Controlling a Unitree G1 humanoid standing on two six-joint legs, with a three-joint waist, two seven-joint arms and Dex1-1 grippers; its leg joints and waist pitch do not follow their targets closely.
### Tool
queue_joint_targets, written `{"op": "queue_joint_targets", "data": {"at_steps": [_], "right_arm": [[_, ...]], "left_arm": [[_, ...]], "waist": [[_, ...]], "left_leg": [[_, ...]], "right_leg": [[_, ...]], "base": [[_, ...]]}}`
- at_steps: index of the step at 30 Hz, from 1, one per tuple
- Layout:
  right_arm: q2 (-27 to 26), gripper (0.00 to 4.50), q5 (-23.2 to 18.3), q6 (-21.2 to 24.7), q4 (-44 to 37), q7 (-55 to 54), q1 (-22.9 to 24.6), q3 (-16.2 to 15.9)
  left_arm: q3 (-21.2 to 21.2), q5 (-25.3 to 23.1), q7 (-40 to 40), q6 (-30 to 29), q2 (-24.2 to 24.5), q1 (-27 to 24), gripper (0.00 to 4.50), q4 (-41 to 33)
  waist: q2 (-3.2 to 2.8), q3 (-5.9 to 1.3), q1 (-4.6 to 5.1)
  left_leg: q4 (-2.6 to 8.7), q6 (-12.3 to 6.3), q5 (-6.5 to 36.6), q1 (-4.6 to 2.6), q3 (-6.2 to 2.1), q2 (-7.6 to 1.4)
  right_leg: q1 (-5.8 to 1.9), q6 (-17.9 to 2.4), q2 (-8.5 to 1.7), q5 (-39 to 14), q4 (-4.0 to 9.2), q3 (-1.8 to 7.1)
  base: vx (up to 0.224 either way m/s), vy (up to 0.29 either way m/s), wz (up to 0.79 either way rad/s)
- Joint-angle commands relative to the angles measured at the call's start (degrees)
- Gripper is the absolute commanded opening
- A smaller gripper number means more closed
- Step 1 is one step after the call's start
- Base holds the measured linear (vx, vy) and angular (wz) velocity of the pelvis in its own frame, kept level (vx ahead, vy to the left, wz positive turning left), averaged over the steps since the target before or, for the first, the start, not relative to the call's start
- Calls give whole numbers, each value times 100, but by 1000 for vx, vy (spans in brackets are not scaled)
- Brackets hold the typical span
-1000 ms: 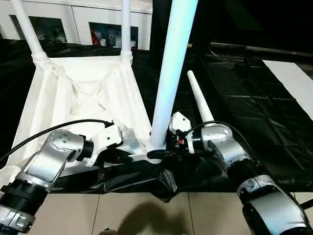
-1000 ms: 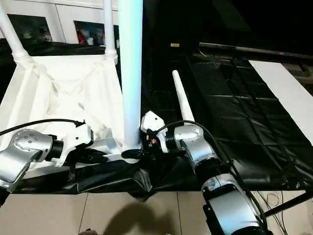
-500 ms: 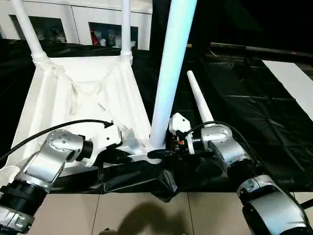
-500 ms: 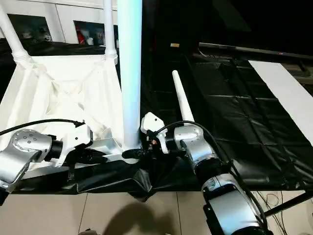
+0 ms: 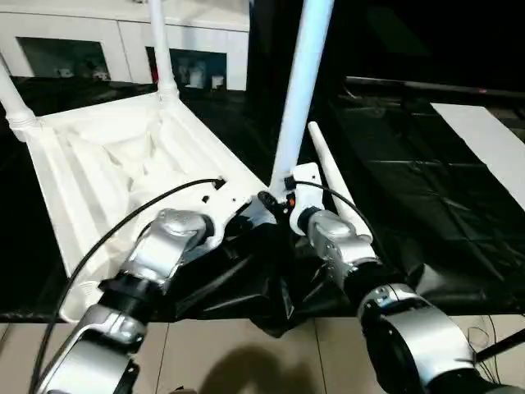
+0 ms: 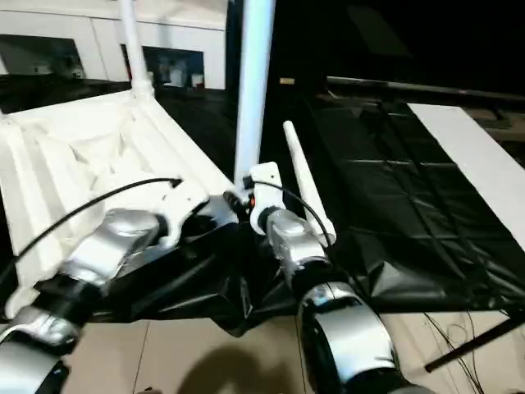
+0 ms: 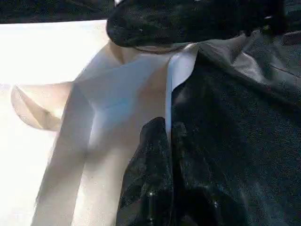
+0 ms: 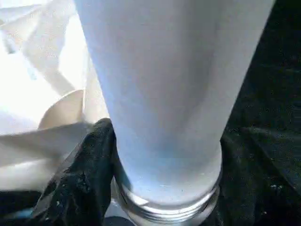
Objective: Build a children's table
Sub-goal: Rotate leg to tighten
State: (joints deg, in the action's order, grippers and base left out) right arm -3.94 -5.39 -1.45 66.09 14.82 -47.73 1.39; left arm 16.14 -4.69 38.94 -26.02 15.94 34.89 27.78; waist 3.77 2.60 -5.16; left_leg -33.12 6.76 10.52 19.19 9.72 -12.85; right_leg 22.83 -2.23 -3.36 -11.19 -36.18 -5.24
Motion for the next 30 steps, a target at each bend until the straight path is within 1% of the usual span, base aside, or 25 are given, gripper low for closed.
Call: {"op": "queue_joint_targets", "data": {"at_steps": [1,2,4,5,6,7,8,9,11,12,13,14,15,16,17,18,19,20,21,23,24,26,27,29,30], "right_arm": [[-57,267,-2,179,309,-16,104,-12],[-74,267,57,135,325,10,86,-38],[-119,267,23,102,336,80,55,26],[-144,323,-8,88,342,142,38,70],[-156,323,-62,57,315,239,24,121],[-162,337,-93,42,308,266,13,145],[-168,337,-117,30,302,287,4,163],[-162,343,-140,-31,246,535,-6,137],[-63,368,-51,-165,117,940,-12,-15],[98,374,74,-245,-36,1393,6,-210],[102,374,77,-246,-39,1404,6,-215],[211,378,126,-254,-136,1702,29,-314],[418,388,145,-203,-314,2267,86,-428],[542,388,153,-182,-407,2579,122,-486],[620,388,162,-173,-460,2775,142,-521],[665,388,183,-198,-492,2881,160,-552],[818,388,252,-295,-599,3226,218,-660],[909,388,273,-332,-665,3415,252,-711],[1078,388,280,-373,-784,3790,305,-800],[1115,388,278,-393,-801,3896,313,-817],[1195,388,274,-428,-881,4173,351,-887],[1298,388,238,-447,-1062,4604,434,-1005],[1382,388,180,-386,-1294,5114,547,-1153],[1392,388,174,-357,-1336,5172,564,-1164],[1385,388,202,-351,-1373,5234,587,-1210]], "left_arm": [[-152,-139,-578,26,-23,49,0,276],[-146,-146,-531,49,-38,40,0,272],[-144,-155,-499,67,-36,29,0,261],[-141,-155,-489,72,-34,28,0,263],[-140,-132,-438,88,-15,8,0,239],[-140,-125,-426,86,-9,5,0,240],[-139,-119,-417,84,-6,3,0,241],[-130,-76,-311,127,28,-28,0,202],[-103,24,-30,184,126,-132,0,48],[-55,80,263,258,260,-246,0,-151],[-54,81,269,259,263,-248,0,-156],[-34,96,401,267,343,-304,0,-267],[14,148,695,385,502,-397,0,-448],[25,211,870,327,587,-451,0,-556],[29,254,984,280,640,-483,0,-621],[34,269,1036,288,670,-498,0,-649],[56,327,1251,412,778,-560,0,-750],[70,391,1422,441,853,-610,0,-835],[122,471,1744,552,1038,-710,0,-1000],[142,501,1846,649,1090,-741,0,-1042],[190,643,2198,841,1231,-849,0,-1204],[291,780,2678,963,1477,-994,0,-1446],[354,831,2985,892,1718,-1093,0,-1632],[347,827,2993,893,1734,-1100,0,-1645],[304,839,2992,878,1758,-1105,0,-1650]], "waist": [[-76,-331,13],[-74,-330,16],[-67,-328,14],[-71,-323,10],[-69,-317,15],[-73,-313,15],[-66,-306,23],[-76,-304,30],[-42,-306,48],[-40,-309,62],[-40,-311,67],[-42,-311,70],[-32,-322,64],[-46,-326,67],[-57,-328,58],[-60,-332,57],[-78,-345,43],[-81,-349,32],[-85,-349,15],[-97,-351,16],[-103,-349,6],[-124,-353,2],[-123,-348,-10],[-127,-348,-15],[-122,-349,-14]], "left_leg": [[352,47,1112,25,2,-53],[353,41,1085,31,4,-53],[354,21,1070,42,9,-49],[356,14,1100,39,11,-48],[355,7,1169,36,13,-47],[361,9,1202,35,10,-47],[362,2,1253,40,11,-44],[371,11,1299,40,-2,-47],[372,-13,1294,81,-13,-47],[363,-58,1214,103,-15,-52],[357,-72,1184,104,-11,-56],[355,-87,1143,99,-7,-57],[344,-123,1039,92,1,-57],[339,-200,946,116,5,-66],[334,-242,891,95,13,-76],[331,-260,850,91,19,-78],[330,-276,757,87,15,-88],[326,-287,685,94,13,-95],[321,-317,637,107,14,-99],[323,-330,627,85,20,-101],[318,-332,650,65,30,-93],[324,-321,697,74,22,-100],[329,-341,718,72,26,-119],[322,-355,677,69,39,-117],[327,-326,643,61,37,-118]], "right_leg": [[-244,-578,-452,-1590,505,348],[-248,-613,-447,-1490,494,348],[-261,-674,-451,-1375,481,347],[-260,-674,-457,-1433,493,347],[-256,-655,-461,-1560,509,346],[-253,-630,-463,-1663,522,345],[-254,-607,-466,-1743,534,345],[-253,-560,-472,-1910,548,335],[-279,-506,-479,-2048,559,327],[-285,-511,-490,-2037,564,326],[-285,-527,-492,-1983,555,333],[-277,-556,-491,-1928,550,338],[-287,-616,-479,-1760,530,334],[-299,-689,-486,-1545,506,345],[-284,-791,-470,-1371,490,340],[-278,-845,-468,-1272,478,343],[-285,-933,-467,-1088,451,337],[-290,-966,-469,-968,436,337],[-303,-1038,-462,-709,402,336],[-286,-1111,-451,-582,392,337],[-275,-1179,-443,-492,388,342],[-300,-1225,-450,-417,368,340],[-310,-1237,-442,-329,356,338],[-304,-1266,-435,-231,340,342],[-299,-1298,-433,-179,336,340]], "base": [[0,0,0],[0,0,0],[0,0,0],[0,0,0],[0,0,0],[0,0,0],[0,0,0],[0,0,0],[0,0,0],[0,0,0],[0,0,0],[0,0,0],[0,0,0],[0,0,0],[0,0,0],[0,0,0],[0,0,0],[0,0,0],[0,0,0],[0,0,0],[0,0,0],[0,0,0],[0,0,0],[0,0,0],[0,0,0]]}}
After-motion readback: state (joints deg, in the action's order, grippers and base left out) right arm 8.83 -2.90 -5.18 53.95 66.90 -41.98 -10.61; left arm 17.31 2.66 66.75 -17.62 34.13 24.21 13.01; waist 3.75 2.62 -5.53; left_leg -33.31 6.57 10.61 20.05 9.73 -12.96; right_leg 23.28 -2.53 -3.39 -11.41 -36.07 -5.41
